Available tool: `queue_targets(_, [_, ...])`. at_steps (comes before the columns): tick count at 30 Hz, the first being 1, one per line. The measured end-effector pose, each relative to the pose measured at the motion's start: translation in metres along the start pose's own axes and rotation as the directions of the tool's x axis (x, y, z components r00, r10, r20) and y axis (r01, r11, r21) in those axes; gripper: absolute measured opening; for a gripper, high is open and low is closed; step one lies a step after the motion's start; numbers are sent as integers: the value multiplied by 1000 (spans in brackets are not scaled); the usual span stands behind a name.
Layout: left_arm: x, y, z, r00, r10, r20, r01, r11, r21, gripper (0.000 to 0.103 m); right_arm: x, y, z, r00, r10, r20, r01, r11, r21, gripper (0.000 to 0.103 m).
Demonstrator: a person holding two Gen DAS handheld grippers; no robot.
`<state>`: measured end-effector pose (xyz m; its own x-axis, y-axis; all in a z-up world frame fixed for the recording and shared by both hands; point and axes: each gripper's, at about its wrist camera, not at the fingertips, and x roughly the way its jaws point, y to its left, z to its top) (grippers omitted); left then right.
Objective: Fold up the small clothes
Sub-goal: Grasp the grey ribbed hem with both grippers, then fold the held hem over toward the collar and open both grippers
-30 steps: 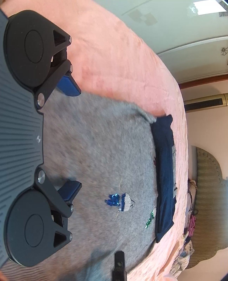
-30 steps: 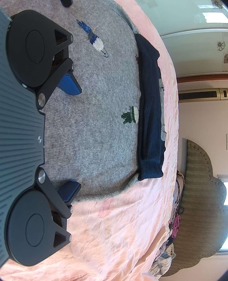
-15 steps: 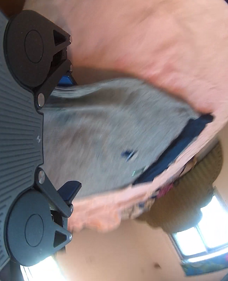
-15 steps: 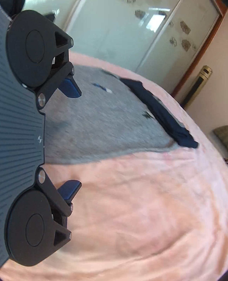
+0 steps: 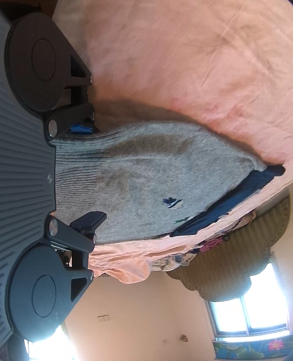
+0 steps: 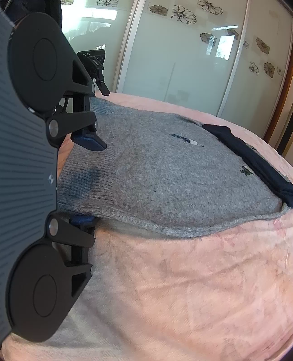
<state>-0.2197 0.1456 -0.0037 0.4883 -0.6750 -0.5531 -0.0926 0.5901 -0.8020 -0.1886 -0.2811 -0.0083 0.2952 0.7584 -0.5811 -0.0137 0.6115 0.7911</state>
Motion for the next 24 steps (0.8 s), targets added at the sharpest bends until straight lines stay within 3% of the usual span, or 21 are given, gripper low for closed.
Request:
queue_targets(3, [-5,0,3,1000,0,8,0,1000,19,61,0,-5,4,1000,6,2,-6,1000,15,57])
queue_targets(4, [-3,-1,3,1000,15,0,-15,999,29,56,-3,-5,3,1000,10,3,-10,1000,20,57])
queue_targets(6, [5,-2,2,996,76,-44,-74,996,50,35,-4,-8,4,1000,18,5,-18,999,30,56])
queue_targets(7, [10,-1,1,993,95,-64,-91,994,57,30,-4,-9,5,1000,21,6,-21,999,34,56])
queue_targets(9, [11,-1,-1,993,99,-72,-94,993,64,29,-3,-9,6,1000,19,4,-19,999,37,55])
queue_targets(10, [10,-2,0,992,111,-66,-106,992,68,16,-3,-9,6,1000,17,4,-17,999,35,55])
queue_targets(11, [8,-3,0,989,136,-55,-131,988,83,10,-3,-8,6,1000,7,3,-7,999,33,49])
queue_targets(12, [6,-5,0,987,155,-43,-150,983,103,10,-2,-8,6,1000,-19,-5,19,999,29,25])
queue_targets(13, [3,-8,1,987,158,-26,-153,980,124,9,-1,-10,6,999,-36,-19,37,999,29,11])
queue_targets(15, [-5,-20,6,990,138,2,-136,976,171,8,-3,-12,4,1000,-18,-3,19,999,42,12])
queue_targets(19, [-13,-50,40,995,76,71,-91,963,252,8,-16,6,21,991,94,91,-93,996,-6,12])
queue_targets(24, [5,-85,127,981,-36,189,-26,949,313,8,-28,42,99,953,221,208,-194,971,-142,12])
